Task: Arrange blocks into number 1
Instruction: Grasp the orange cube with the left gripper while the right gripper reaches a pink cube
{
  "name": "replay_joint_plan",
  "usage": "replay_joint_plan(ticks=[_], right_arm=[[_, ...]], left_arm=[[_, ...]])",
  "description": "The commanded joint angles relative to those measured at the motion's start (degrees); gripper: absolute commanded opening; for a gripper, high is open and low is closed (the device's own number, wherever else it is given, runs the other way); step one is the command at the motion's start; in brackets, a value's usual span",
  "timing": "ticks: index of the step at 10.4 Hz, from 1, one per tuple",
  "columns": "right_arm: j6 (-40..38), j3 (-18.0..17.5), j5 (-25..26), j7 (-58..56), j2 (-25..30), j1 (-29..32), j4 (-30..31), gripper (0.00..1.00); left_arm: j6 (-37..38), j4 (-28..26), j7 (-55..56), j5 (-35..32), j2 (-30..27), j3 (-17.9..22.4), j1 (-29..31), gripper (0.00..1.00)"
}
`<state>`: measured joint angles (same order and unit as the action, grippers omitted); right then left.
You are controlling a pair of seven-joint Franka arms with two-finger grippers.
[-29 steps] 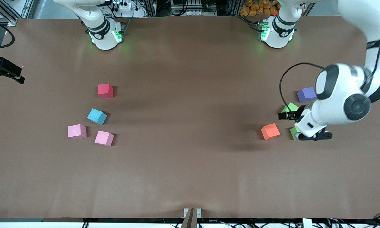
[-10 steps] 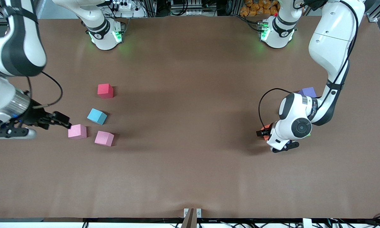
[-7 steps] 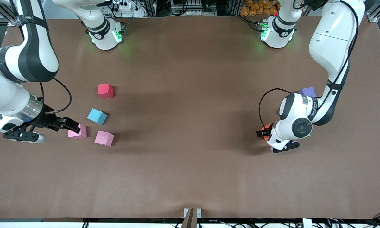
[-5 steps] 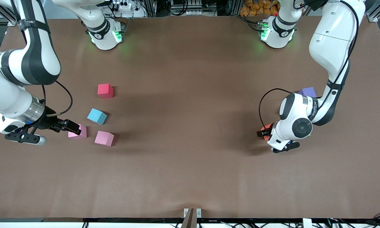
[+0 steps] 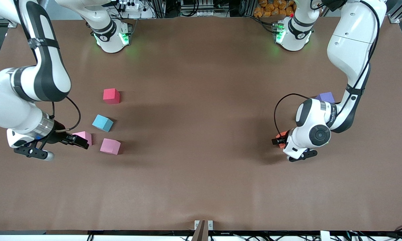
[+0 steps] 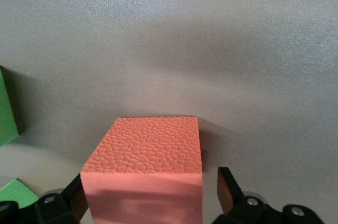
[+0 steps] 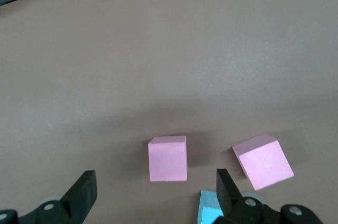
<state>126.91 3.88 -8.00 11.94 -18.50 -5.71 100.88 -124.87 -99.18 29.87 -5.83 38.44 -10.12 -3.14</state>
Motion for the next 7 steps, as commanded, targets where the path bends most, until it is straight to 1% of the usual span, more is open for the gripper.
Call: replay_joint_plan(ticks=[1,7], right_arm=[[7.45,-0.10,-0.69,0.36,1.10,-0.09,6.94,1.00],[7.56,-0.10,-0.70,1.77,0.40,-3.43,11.18,1.00]], left_arm=[[-0.55,-0.05,1.69,-1.73,-0.12,0.19,-0.11,1.00],[-0.55,-0.05,1.69,-1.73,-0.03,0.19,-0.11,1.00]])
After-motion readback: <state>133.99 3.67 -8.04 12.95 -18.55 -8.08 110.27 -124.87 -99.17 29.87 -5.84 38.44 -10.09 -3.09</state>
